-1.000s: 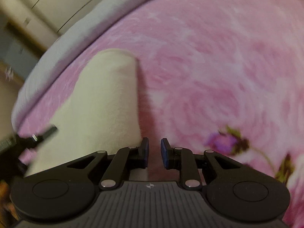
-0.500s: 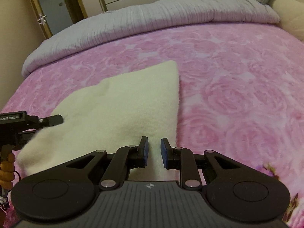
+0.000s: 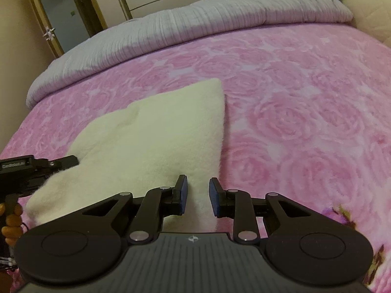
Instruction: Fold clothes
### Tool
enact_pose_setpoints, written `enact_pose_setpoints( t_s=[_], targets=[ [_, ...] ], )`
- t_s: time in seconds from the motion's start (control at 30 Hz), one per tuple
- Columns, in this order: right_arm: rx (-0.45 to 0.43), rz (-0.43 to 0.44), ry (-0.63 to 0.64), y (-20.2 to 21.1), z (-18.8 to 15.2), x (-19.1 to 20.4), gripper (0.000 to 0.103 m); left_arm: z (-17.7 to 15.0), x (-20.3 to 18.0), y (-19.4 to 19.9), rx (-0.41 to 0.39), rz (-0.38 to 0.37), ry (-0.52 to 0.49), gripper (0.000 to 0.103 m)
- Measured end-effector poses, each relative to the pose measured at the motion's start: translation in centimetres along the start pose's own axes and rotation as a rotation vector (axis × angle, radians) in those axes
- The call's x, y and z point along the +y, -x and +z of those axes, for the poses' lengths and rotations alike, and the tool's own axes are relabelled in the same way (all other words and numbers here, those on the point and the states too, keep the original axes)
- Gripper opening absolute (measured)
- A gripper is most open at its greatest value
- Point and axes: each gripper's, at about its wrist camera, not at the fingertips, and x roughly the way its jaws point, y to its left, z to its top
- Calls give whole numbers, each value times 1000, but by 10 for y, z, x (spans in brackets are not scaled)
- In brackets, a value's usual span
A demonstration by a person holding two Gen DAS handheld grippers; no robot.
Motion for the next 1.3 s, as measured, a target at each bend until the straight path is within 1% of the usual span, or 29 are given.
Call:
enact_pose_setpoints(
  t_s=[0.23,0.3,0.37,0.4,0.47,0.53,0.6,0.67,0.7,0.73,0.8,0.83,0.87,0.9,0.97,1.0,1.03,1.1,1.13,1.17,1.2,1.23,1.3],
  targets=[
    [6,2,-13,-1,1,-2,28,-2,-4,6,-19,13,27,20],
    [5,7,-21,-1,1,-3,28,-3,-6,16,-49,29,53,21],
    [-8,36,-71,4,1,-11,28,-8,-8,33,-89,38,87,21],
    [-14,50,-96,6,1,-15,28,-11,-11,45,-116,38,108,23],
    [-38,83,-139,15,-2,-23,29,-23,-15,67,-159,34,153,41],
    [-81,105,-139,33,-11,-28,32,-38,-19,88,-187,25,200,44],
    [-102,106,-145,49,-21,-31,34,-55,-18,98,-169,8,273,45],
    [-113,129,-178,62,-30,-35,34,-70,-14,102,-160,-22,363,53],
    [-115,144,-190,67,-34,-36,35,-77,-13,101,-154,-37,405,54],
    [-115,157,-195,71,-37,-36,39,-80,-12,99,-147,-49,430,56],
    [-100,158,-128,76,-42,-29,48,-80,-13,92,-138,-58,439,57],
    [-93,151,-77,77,-45,-24,49,-79,-14,88,-135,-60,439,59],
    [-91,133,-7,79,-48,-16,49,-78,-15,85,-131,-62,439,64],
    [-89,113,70,81,-51,-8,50,-78,-17,81,-128,-63,439,66],
    [-81,64,236,81,-60,9,60,-75,-15,70,-104,-43,440,66],
    [-77,41,292,79,-64,15,63,-74,-12,65,-101,-40,447,66],
    [-74,24,336,74,-68,22,63,-73,-9,60,-99,-37,455,64],
    [-82,23,356,63,-73,29,62,-73,-7,60,-108,-24,435,53],
    [-81,4,356,56,-74,32,61,-74,-6,60,-112,-17,424,37],
    [-78,-25,378,51,-74,34,57,-74,-5,60,-117,-10,414,30],
    [-76,-53,399,45,-74,36,29,-74,-4,60,-121,-4,403,27],
    [-73,-82,421,40,-74,38,13,-74,-4,60,-126,3,392,23],
    [-72,-143,480,32,-74,43,8,-75,-2,60,-135,17,370,20]
  ],
)
